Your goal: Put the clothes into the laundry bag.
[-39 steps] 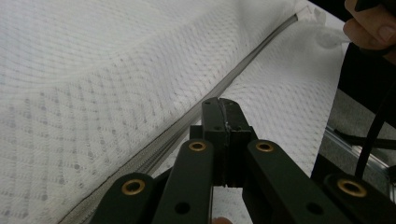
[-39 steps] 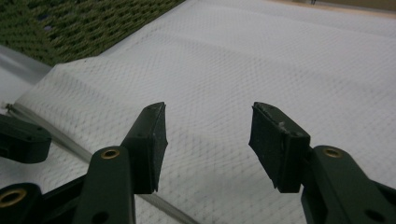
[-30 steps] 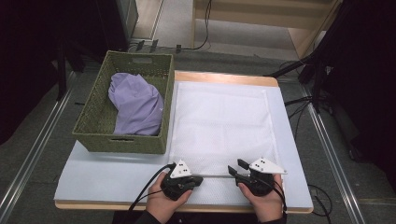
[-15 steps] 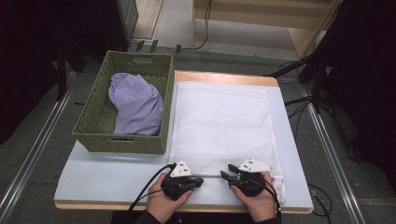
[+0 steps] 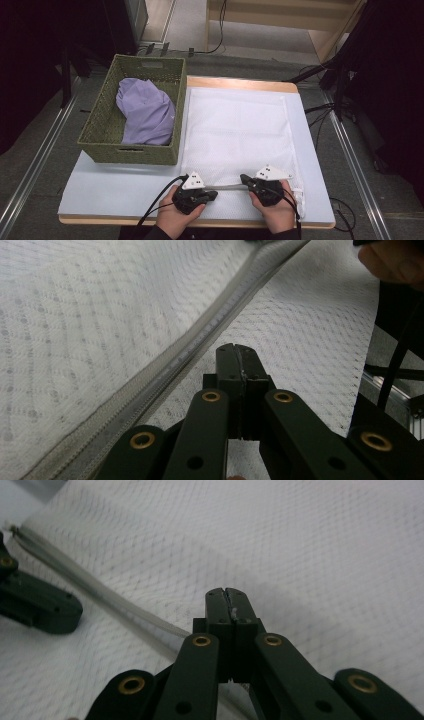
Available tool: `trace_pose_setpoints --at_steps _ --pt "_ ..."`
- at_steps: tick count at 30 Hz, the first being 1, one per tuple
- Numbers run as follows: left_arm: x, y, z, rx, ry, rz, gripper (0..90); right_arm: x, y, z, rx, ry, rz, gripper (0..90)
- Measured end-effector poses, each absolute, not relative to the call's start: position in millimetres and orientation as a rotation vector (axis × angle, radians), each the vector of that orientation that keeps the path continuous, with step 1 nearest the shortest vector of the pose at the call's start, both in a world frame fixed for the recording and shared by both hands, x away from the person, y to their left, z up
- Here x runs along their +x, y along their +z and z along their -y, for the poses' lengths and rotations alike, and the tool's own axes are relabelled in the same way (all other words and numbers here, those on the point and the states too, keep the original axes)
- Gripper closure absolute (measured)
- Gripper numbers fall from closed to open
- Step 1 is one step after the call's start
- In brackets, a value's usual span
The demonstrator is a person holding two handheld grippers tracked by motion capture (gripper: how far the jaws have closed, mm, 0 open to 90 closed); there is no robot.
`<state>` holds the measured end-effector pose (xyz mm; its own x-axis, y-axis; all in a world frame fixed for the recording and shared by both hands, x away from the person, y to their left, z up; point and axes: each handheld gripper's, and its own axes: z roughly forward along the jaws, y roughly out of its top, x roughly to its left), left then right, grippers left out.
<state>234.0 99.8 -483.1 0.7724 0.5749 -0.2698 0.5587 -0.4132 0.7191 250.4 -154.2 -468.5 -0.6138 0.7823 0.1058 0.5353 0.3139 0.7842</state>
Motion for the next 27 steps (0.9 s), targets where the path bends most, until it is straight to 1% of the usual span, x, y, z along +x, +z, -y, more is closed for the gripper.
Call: trace_pose_setpoints --at_steps 5,10,12,15,16,19,21,25,27 --pt "234 -483 -100 2.104 0.025 -0.846 90.0 268 -464 153 1.182 1.204 -2.252 90.0" --pt "234 -483 -100 2.099 0.021 -0.847 90.0 286 -481 152 1.238 1.159 -2.268 90.0" --pt "234 -483 -100 2.098 0.019 -0.848 90.0 287 -486 154 1.26 1.174 -2.275 90.0" --pt "234 -483 -100 2.098 0.017 -0.848 90.0 285 -483 160 1.279 1.244 -2.277 89.7" --pt "234 -483 -100 2.098 0.019 -0.847 90.0 284 -482 162 1.278 1.278 -2.286 85.8" --pt "234 -483 -100 2.099 0.021 -0.849 90.0 271 -477 164 1.227 1.326 -2.335 78.0" --pt "234 -484 -100 2.095 0.018 -0.847 90.0 262 -476 164 1.211 1.315 -2.349 74.3" --pt "235 -483 -101 2.101 0.013 -0.848 90.0 249 -480 163 1.199 1.268 -2.35 60.7" --pt "235 -483 -101 2.1 0.012 -0.849 90.0 246 -484 162 1.2 1.224 -2.357 55.8"
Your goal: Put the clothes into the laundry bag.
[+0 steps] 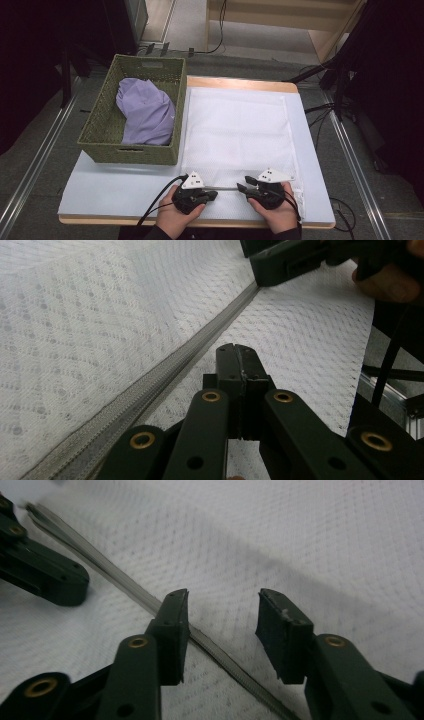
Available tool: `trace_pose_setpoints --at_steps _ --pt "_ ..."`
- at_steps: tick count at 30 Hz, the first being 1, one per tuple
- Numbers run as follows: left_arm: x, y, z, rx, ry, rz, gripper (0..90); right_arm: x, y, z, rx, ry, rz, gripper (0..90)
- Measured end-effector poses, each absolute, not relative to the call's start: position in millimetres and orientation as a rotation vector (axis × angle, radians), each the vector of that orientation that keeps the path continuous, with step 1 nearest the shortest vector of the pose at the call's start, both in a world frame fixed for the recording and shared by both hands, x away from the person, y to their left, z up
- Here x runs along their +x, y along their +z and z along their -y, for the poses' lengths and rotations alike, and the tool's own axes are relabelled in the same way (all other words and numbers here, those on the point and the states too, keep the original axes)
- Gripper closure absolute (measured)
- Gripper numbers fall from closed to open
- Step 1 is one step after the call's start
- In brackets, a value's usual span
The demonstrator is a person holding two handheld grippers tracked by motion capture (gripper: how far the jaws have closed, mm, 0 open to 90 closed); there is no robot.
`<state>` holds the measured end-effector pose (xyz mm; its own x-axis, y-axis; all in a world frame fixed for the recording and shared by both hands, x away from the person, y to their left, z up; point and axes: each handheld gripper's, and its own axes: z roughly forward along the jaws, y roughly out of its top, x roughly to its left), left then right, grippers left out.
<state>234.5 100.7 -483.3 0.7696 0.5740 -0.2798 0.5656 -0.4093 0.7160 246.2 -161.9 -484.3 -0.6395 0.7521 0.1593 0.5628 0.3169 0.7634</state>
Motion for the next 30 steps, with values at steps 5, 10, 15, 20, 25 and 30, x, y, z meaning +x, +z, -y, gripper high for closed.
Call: trace_pose_setpoints --at_steps 5,10,15,20,25,30 --pt "234 -483 -101 2.099 0.013 -0.849 90.0 240 -487 159 1.146 1.165 -2.344 63.9" --pt "234 -483 -101 2.098 0.016 -0.85 90.0 240 -486 158 1.142 1.157 -2.354 78.3" --pt "235 -483 -101 2.099 0.011 -0.852 90.0 244 -481 157 1.182 1.147 -2.369 89.8" --pt "234 -483 -101 2.099 0.013 -0.85 90.0 257 -467 154 1.176 1.178 -2.314 90.0" --pt "234 -483 -101 2.098 0.013 -0.85 90.0 282 -469 156 1.208 1.227 -2.259 90.0" --pt "235 -484 -101 2.098 0.009 -0.85 90.0 297 -486 154 1.258 1.221 -2.298 90.0"
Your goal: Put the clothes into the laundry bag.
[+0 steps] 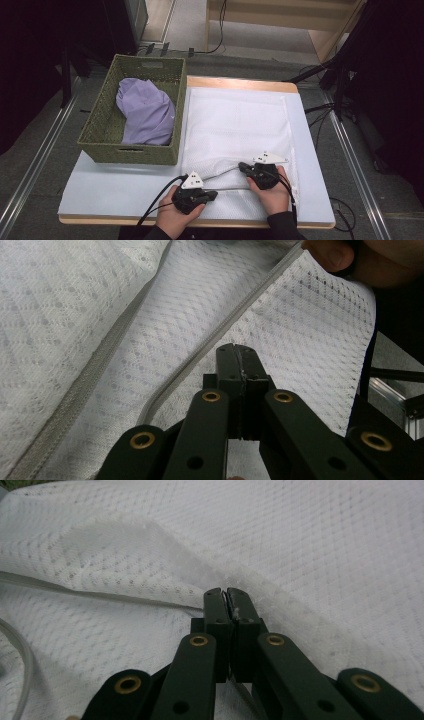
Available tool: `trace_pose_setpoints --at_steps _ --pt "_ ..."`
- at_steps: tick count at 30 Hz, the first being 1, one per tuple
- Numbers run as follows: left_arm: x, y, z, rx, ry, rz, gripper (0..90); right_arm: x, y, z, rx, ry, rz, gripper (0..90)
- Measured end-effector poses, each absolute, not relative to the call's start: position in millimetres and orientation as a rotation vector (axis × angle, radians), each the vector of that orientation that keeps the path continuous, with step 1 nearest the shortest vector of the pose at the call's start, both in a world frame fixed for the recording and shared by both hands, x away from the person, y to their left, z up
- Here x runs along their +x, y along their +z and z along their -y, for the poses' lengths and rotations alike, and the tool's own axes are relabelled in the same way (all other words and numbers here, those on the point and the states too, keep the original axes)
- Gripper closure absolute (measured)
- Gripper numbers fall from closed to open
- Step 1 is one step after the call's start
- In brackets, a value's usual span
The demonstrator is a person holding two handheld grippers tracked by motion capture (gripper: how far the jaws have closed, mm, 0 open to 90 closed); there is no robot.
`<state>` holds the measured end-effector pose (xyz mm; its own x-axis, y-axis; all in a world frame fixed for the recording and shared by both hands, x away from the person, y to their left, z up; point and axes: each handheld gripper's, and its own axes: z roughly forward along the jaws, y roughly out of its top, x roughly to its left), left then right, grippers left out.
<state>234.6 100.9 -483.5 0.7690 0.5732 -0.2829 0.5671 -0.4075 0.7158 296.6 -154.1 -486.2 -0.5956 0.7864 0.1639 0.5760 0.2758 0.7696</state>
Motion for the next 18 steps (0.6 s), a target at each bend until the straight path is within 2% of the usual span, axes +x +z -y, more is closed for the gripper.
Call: trace_pose_setpoints --at_steps 5,10,15,18 --pt "234.5 -483.7 -100.9 2.095 0.009 -0.85 90.0 297.5 -486.6 155.4 1.256 1.23 -2.301 88.5" --pt "234.3 -483.7 -100.8 2.094 0.01 -0.85 90.0 297.5 -486.9 154.7 1.245 1.231 -2.324 81.1" --pt "234.5 -483.7 -101.0 2.094 0.008 -0.851 90.0 294.1 -486.5 152.1 1.189 1.209 -2.332 60.4" --pt "234.5 -483.7 -101.1 2.094 0.009 -0.853 90.0 291.1 -486.2 150.6 1.171 1.162 -2.317 51.0"
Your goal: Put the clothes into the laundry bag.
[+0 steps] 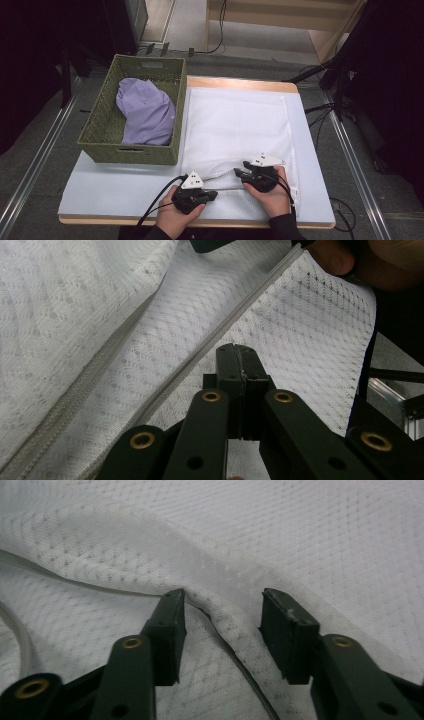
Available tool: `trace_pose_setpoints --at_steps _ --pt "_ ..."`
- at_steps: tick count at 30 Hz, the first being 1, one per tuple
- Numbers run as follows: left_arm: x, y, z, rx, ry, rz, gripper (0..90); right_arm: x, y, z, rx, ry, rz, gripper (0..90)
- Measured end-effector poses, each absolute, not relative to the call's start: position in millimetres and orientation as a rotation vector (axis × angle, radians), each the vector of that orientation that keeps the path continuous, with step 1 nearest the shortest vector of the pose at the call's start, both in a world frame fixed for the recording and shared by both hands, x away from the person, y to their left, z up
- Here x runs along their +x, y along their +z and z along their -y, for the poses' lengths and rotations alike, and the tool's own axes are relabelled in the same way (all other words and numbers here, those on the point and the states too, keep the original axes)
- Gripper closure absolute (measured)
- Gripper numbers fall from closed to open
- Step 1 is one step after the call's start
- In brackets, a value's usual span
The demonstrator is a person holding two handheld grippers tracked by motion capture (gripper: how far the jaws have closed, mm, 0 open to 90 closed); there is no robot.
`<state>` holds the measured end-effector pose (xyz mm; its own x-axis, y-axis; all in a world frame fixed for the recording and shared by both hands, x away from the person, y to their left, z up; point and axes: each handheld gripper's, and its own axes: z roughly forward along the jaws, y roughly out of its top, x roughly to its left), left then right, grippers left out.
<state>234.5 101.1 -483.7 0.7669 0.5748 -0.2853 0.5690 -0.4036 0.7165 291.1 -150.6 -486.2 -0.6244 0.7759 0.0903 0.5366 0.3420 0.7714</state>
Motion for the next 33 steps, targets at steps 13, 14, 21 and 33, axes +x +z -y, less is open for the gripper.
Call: trace_pose_setpoints --at_steps 13,14,21,33 --pt "234.6 -483.7 -101.2 2.094 0.007 -0.854 90.0 289.2 -487.1 152.9 1.17 1.051 -2.302 24.8" --pt "234.6 -483.9 -101.1 2.09 0.006 -0.853 90.0 289.9 -487.3 153.8 1.186 1.044 -2.293 23.2" --pt "234.8 -483.8 -101.2 2.092 0.004 -0.855 90.0 286.6 -486.5 152.3 1.13 1.087 -2.322 44.8" --pt "234.9 -483.8 -101.2 2.092 0.003 -0.855 90.0 285.0 -484.8 151.3 1.163 1.097 -2.321 74.8"
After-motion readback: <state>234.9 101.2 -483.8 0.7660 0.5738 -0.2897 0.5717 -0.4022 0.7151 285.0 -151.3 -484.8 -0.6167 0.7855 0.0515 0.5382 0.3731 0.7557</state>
